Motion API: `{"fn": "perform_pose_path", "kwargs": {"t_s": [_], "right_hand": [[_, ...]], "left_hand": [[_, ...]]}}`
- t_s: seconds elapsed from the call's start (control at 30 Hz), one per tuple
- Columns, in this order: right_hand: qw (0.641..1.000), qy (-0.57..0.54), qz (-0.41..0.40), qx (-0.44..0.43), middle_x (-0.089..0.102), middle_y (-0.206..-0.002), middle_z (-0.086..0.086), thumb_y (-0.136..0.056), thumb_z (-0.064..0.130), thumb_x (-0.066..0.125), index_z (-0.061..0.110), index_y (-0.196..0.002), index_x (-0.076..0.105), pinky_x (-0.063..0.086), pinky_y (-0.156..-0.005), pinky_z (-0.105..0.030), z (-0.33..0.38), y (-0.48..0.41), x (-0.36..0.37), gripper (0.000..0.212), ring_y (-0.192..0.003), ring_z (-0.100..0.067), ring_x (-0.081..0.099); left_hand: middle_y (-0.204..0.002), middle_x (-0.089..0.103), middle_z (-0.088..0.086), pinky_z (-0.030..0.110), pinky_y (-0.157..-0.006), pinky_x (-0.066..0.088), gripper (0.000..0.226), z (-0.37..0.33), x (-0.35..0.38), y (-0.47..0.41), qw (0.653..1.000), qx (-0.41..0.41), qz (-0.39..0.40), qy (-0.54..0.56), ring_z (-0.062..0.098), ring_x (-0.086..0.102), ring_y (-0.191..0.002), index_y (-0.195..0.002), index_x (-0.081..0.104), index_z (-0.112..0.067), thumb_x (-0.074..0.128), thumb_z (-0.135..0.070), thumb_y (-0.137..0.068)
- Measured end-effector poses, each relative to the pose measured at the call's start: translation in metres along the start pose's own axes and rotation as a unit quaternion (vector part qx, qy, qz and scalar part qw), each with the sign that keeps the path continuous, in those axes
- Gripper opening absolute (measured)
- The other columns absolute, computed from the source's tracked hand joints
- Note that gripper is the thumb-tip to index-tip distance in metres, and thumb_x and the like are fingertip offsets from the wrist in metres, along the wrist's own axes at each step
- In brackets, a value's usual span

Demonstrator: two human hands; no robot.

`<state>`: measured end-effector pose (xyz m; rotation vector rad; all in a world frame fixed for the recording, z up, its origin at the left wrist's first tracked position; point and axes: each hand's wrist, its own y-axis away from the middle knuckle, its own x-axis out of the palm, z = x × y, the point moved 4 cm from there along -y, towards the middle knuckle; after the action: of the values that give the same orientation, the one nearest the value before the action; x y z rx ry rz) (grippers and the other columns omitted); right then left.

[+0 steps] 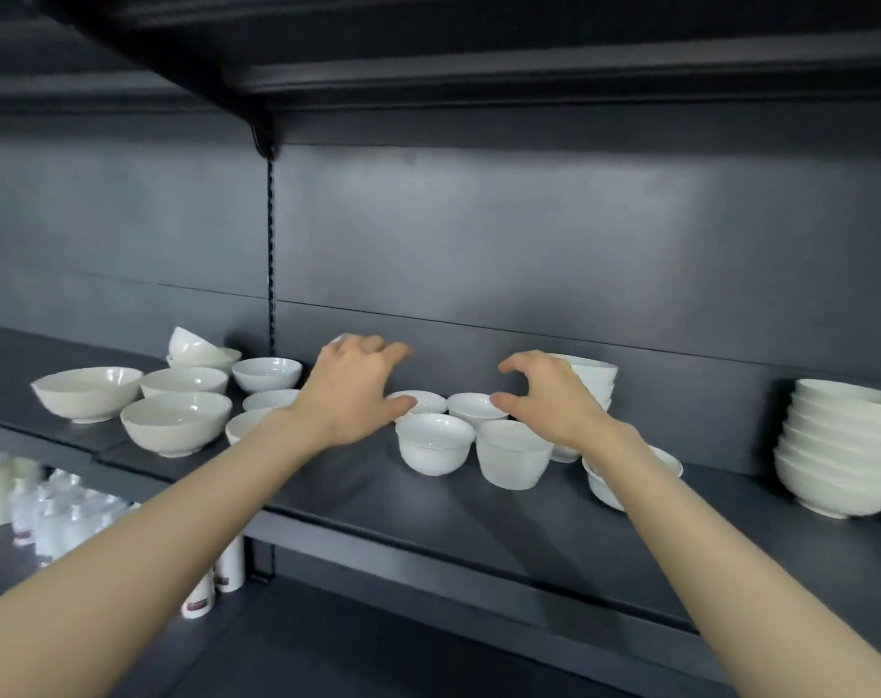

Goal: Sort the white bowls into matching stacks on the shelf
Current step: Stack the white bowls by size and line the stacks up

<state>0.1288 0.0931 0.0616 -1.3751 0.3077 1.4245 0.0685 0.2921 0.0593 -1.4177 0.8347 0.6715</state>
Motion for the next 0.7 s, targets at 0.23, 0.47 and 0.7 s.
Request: {"fn": "perform_pose_path", "kwargs": {"t_s": [0.23,0.47,0.7], "right_hand": [[1.0,-0.012,0.016,-0.017,0.044,-0.144,-0.002,-0.09,0.03,0.061,0.015,-0.136,0.049,0.038,-0.105,-0.041,0.075,-0.016,0.045,0.049,-0.128,-0.023,0.044],[0.999,-0.019,0.03,0.006,0.05,-0.137,-0.005,-0.09,0.027,0.062,0.014,-0.13,0.053,0.039,-0.101,-0.038,0.145,-0.039,0.108,0.044,-0.124,-0.026,0.046],[0.992,-0.069,0.066,0.082,0.05,-0.137,-0.004,-0.089,0.032,0.063,0.015,-0.136,0.049,0.041,-0.103,-0.036,0.163,-0.037,0.174,0.052,-0.125,-0.023,0.047]], "left_hand": [[-0.132,0.054,0.001,0.036,-0.105,0.03,0.058,0.085,-0.016,0.036,1.0,-0.013,-0.013,-0.014,0.026,0.044,-0.124,-0.137,0.045,-0.024,0.061,-0.047,-0.085],[-0.128,0.055,0.005,0.036,-0.098,0.037,0.061,0.189,-0.001,0.054,0.999,-0.025,0.015,0.045,0.026,0.045,-0.122,-0.136,0.046,-0.02,0.065,-0.043,-0.083],[-0.133,0.054,0.007,0.038,-0.103,0.038,0.063,0.241,0.044,0.069,0.988,-0.005,0.055,0.143,0.026,0.046,-0.124,-0.137,0.046,-0.013,0.067,-0.041,-0.084]]}}
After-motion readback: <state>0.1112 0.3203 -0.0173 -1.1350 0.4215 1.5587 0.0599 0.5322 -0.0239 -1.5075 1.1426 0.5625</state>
